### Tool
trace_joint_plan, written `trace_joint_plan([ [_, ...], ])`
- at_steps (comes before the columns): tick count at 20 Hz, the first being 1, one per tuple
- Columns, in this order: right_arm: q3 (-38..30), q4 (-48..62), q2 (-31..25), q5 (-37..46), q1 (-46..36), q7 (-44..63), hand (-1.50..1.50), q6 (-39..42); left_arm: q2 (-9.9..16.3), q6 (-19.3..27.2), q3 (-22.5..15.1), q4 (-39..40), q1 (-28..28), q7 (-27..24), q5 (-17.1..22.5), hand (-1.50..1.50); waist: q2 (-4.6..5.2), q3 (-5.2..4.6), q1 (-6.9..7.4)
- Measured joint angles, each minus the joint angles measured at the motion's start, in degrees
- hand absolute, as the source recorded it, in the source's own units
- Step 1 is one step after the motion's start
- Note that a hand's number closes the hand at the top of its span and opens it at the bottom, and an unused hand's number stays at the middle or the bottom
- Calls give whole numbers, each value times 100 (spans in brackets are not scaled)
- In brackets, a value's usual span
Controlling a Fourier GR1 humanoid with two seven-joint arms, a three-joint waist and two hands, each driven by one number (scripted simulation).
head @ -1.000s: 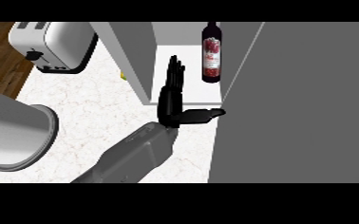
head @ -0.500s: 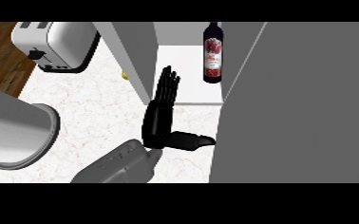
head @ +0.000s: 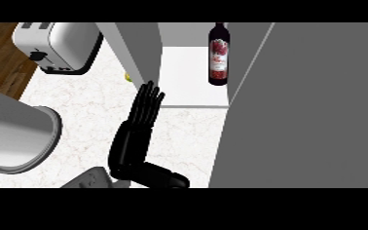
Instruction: Pick up the wine, place it into the cabinet and close the cabinet
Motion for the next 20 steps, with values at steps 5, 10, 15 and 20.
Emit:
trace_joint_plan([
  [5, 303, -36, -167, -29, 218, -68, 150, 449, 794, -316, 152, -930, 605, 124, -96, 150, -4, -3, 4],
  [10, 933, -75, -55, -91, 285, 244, 150, 512, 1473, -711, 442, -1521, 1219, 105, -59, 150, -9, -7, 17],
  [15, 1742, -108, 189, -91, 283, 468, 150, 424, 2164, -1212, 885, -1845, 1930, -77, 90, -150, -12, -10, 27],
  [20, 2756, -119, 486, -6, 93, 875, 150, 133, 2686, -1763, 1436, -1962, 2604, -344, 339, -150, -23, -14, 30],
])
